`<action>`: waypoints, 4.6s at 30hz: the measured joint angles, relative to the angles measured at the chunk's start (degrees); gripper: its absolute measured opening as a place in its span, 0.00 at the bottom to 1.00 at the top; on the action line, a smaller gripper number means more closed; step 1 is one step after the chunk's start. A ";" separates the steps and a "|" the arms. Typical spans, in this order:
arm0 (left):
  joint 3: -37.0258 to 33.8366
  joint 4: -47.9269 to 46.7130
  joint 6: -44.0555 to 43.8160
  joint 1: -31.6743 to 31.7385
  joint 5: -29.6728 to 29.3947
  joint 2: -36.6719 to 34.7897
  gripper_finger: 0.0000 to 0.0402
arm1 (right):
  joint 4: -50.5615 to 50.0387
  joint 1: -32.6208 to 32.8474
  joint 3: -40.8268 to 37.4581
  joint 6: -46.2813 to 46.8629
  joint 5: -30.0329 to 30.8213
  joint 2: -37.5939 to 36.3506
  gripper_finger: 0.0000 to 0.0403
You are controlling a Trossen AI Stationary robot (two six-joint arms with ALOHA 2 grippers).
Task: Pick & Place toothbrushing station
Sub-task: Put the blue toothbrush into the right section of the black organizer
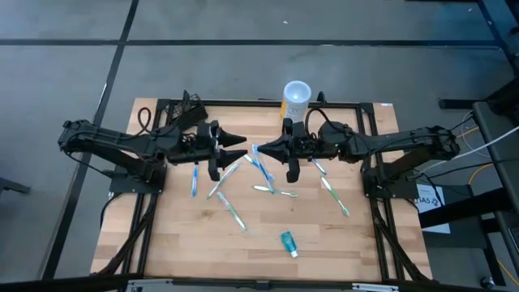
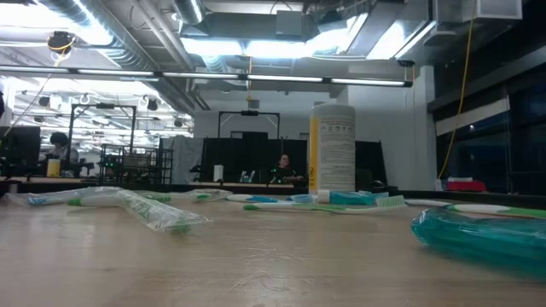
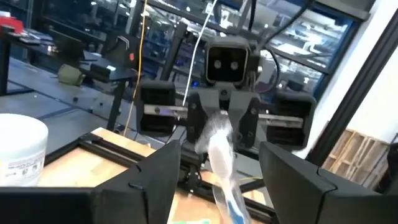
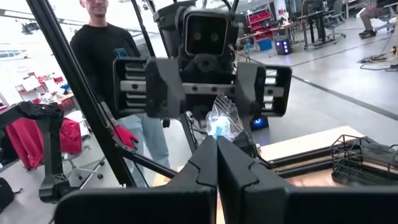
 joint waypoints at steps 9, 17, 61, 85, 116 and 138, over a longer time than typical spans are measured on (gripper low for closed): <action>0.00 0.12 -1.65 1.01 0.71 0.80 0.53 | 0.17 -0.02 0.00 0.25 -0.10 -0.01 0.00; -0.02 2.45 -3.86 3.77 6.68 2.41 0.49 | 0.60 -0.02 0.00 1.19 -0.49 -0.01 0.00; 0.04 6.71 -7.10 5.92 12.64 4.34 0.03 | 3.67 0.01 -0.07 2.28 -1.67 0.38 0.03; 0.06 -17.97 5.28 5.40 -18.54 -12.08 0.03 | -7.30 1.23 -0.03 5.88 4.29 -5.07 0.36; -3.85 -38.59 -1.76 33.59 -44.69 -13.15 0.02 | -16.76 3.15 -0.02 6.08 11.88 -11.68 0.32; -7.89 -19.74 12.66 51.53 -23.96 -4.38 0.02 | -16.92 3.15 -0.02 5.98 13.56 -12.71 0.32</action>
